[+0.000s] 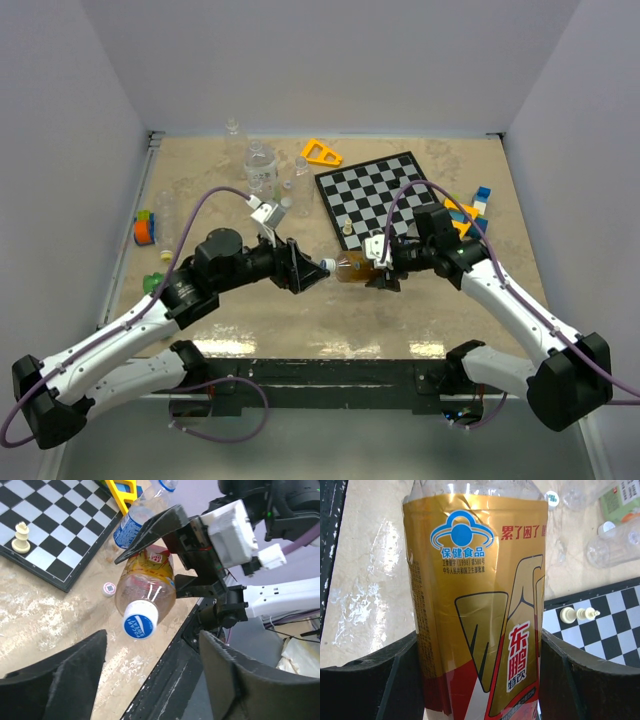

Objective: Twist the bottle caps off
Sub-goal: Unscrew the bottle cap from the plastic bottle.

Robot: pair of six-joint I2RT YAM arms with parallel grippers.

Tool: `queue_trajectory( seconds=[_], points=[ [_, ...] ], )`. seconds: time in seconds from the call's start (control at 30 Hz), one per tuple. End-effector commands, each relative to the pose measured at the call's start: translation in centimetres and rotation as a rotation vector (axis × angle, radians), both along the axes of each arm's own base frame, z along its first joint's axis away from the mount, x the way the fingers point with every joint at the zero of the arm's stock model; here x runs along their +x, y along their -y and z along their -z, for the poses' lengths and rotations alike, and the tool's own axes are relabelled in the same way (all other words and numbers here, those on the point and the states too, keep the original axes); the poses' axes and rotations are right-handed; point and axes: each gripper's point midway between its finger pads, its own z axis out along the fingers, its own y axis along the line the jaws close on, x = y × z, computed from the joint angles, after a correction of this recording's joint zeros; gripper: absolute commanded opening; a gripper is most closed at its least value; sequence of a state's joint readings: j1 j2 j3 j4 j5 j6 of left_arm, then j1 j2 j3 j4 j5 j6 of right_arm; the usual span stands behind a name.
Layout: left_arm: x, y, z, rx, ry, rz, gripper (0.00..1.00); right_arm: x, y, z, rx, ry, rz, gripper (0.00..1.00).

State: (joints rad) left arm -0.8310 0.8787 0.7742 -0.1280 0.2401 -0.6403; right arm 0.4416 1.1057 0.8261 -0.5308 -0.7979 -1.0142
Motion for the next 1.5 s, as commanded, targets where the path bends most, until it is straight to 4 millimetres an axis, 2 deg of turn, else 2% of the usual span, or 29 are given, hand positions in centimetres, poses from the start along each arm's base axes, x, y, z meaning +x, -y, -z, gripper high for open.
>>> queue_trajectory(
  seconds=[0.0,0.13,0.37,0.53,0.6,1.0,1.37,1.4,1.47],
  points=[
    [-0.5,-0.8,-3.0,-0.025,0.162,0.033,0.82,-0.1,0.3,0.2,-0.015,-0.004,0.002,0.06],
    [-1.5,-2.3,-3.4,0.038,0.319,0.083,0.88,-0.1,0.2,0.2,-0.014,-0.005,0.001,0.06],
    [-1.9,-4.5,-4.2,0.191,0.711,0.165,0.90,-0.1,0.2,0.3,-0.015,-0.007,-0.001,0.06],
    [-2.4,-4.1,-4.9,0.213,0.977,0.247,0.90,-0.1,0.2,0.3,-0.016,-0.006,0.000,0.06],
    [-2.4,-3.7,-4.6,0.231,1.057,0.284,0.90,-0.1,0.2,0.3,-0.017,-0.006,-0.001,0.06],
    [-1.5,-1.1,-3.4,0.283,1.182,0.420,0.90,-0.1,0.2,0.4,-0.017,-0.008,-0.002,0.06],
    [-0.8,0.5,-2.1,0.287,1.185,0.488,0.90,-0.1,0.2,0.5,-0.019,-0.012,-0.002,0.06],
    [-0.6,0.8,-2.8,0.272,1.211,0.473,0.90,-0.2,0.2,0.5,-0.019,-0.012,-0.004,0.06],
    [-0.6,1.1,-2.7,0.269,1.208,0.481,0.90,-0.2,0.2,0.5,-0.018,-0.011,-0.004,0.06]
  ],
)
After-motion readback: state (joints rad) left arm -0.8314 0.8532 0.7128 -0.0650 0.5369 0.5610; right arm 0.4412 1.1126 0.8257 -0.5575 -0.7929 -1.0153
